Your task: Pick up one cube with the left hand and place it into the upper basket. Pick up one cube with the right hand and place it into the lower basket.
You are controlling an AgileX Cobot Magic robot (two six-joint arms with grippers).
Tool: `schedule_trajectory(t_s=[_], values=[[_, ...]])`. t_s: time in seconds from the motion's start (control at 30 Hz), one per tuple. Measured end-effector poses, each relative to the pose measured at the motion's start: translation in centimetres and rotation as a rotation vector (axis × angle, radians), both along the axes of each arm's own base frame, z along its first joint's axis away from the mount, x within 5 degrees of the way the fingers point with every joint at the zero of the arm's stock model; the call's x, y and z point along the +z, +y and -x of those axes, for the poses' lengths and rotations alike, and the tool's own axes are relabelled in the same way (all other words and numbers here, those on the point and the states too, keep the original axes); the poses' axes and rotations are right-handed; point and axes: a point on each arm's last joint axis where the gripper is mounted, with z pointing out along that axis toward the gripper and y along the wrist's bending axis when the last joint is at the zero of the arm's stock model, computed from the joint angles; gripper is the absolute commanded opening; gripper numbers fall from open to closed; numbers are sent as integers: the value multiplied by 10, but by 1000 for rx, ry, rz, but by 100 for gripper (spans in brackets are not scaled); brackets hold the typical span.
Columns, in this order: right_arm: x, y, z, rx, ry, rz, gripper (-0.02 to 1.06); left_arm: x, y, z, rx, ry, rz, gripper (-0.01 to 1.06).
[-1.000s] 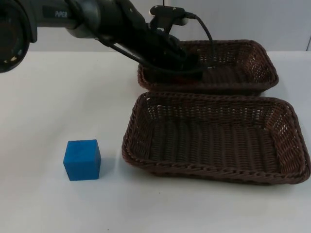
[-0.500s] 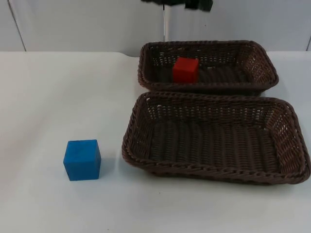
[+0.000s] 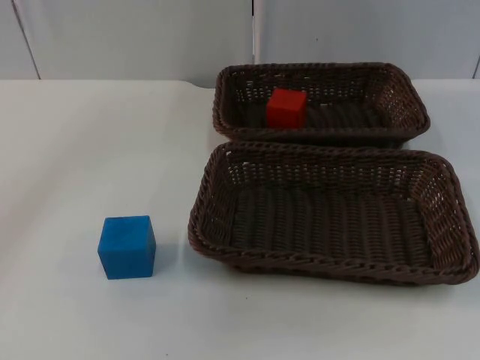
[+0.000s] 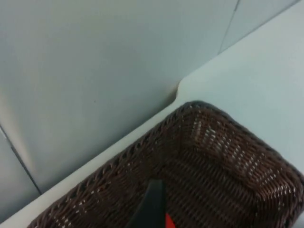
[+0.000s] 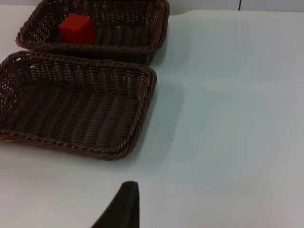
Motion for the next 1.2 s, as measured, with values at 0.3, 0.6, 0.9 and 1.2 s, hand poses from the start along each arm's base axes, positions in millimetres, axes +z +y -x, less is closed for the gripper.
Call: schedule_trajectory(t_s=[0.3,0.6,0.9,1.2], values=[[0,0,0,0,0,0,105,12,6,9,7,41,-41,83],[0,0,0,0,0,0,105,20,13,18,19,89,-109,83],[0,0,0,0,0,0,105,38,20,27,58,104,-117,83],[0,0,0,0,0,0,105,52,34,52,103,116,-131,83]])
